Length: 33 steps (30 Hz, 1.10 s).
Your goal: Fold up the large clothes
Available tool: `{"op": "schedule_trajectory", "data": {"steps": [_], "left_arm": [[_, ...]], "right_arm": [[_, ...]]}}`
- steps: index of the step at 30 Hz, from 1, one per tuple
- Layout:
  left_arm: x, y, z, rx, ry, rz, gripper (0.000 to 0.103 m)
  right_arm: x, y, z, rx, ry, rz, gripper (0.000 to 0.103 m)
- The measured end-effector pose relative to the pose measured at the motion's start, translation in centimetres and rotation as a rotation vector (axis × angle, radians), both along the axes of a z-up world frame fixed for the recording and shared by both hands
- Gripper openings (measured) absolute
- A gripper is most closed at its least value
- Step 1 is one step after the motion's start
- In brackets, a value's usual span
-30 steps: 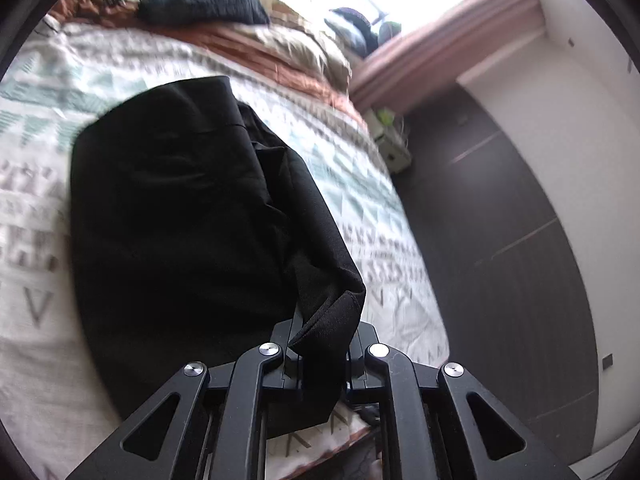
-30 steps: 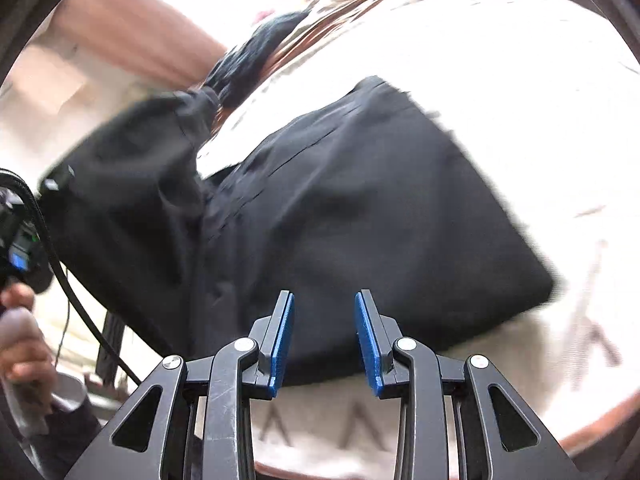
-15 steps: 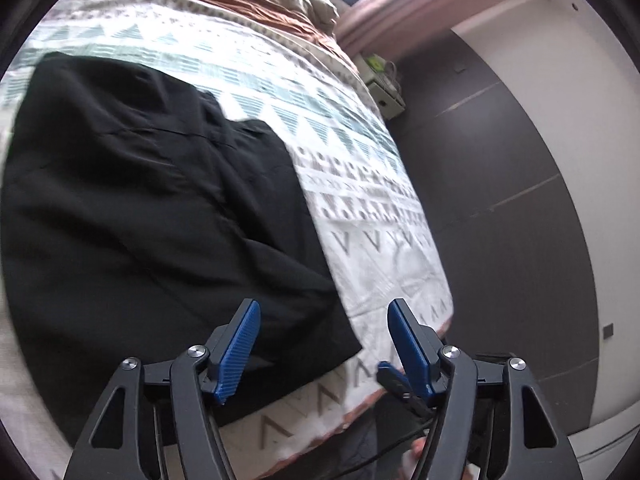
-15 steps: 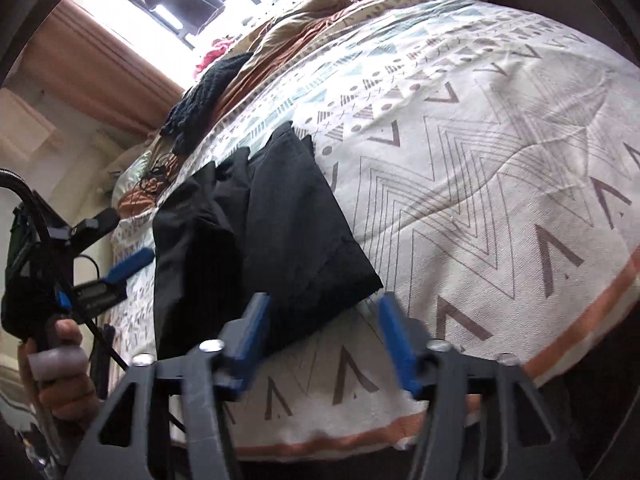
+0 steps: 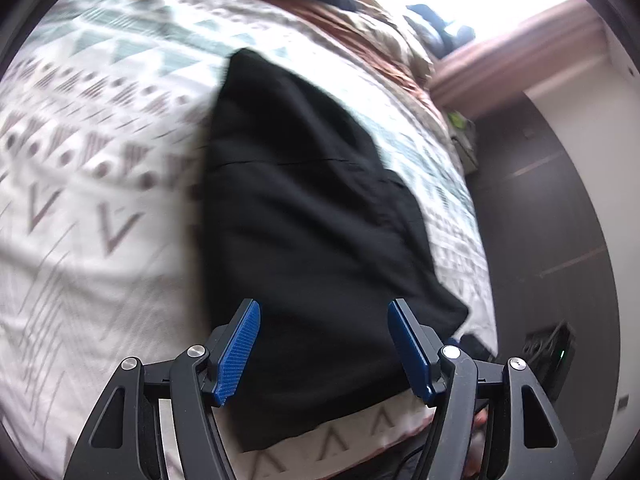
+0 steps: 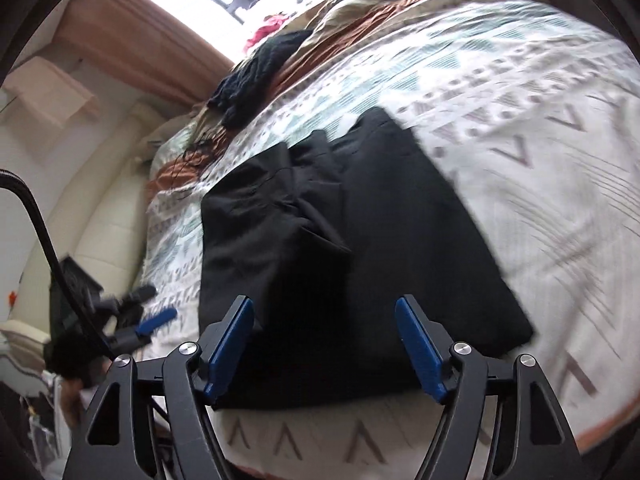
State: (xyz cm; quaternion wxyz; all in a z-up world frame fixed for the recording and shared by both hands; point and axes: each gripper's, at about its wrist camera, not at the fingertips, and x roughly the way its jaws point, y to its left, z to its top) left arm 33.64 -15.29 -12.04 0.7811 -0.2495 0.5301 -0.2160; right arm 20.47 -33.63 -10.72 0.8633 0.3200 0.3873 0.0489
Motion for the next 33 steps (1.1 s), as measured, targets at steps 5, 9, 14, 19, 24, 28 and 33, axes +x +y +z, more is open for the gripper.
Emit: {"op": "schedule_trajectory", "data": {"steps": [5,9,14,19,24,28,33], "left_arm": [[-1.5,2.6,-1.6,0.037,0.036,0.039,0.068],[-1.1,1.9,-2.1,0.051,0.055,0.041,0.068],[-0.6,1.0,-3.0,0.050,0.064,0.036,0.068],[-1.0,-0.5,-3.4,0.048,0.067,0.013,0.068],[-1.0,-2.5,-3.3,0.053,0.062,-0.030,0.068],[-1.1,-3.9,-3.2,0.050,0.069,-0.076,0.067],[-1.1,-5.9,-2.4,0.044,0.055,-0.126,0.066]], "right_arm": [[3.9,1.7,-0.7,-0.006,0.044,0.050,0.061],[4.6,2.2,-0.7,0.003,0.023,0.055,0.009],[2.3,2.7,2.1,-0.022,-0.088,0.096,0.008],[-0.6,1.0,3.3,-0.019,-0.112,0.042,0.008],[-2.6,-1.9,1.5,0.009,-0.065,-0.031,0.008],[-3.7,-3.4,0.2,0.042,-0.039,-0.063,0.008],[-4.6,-5.0,-1.6,0.078,-0.005,-0.100,0.008]]}}
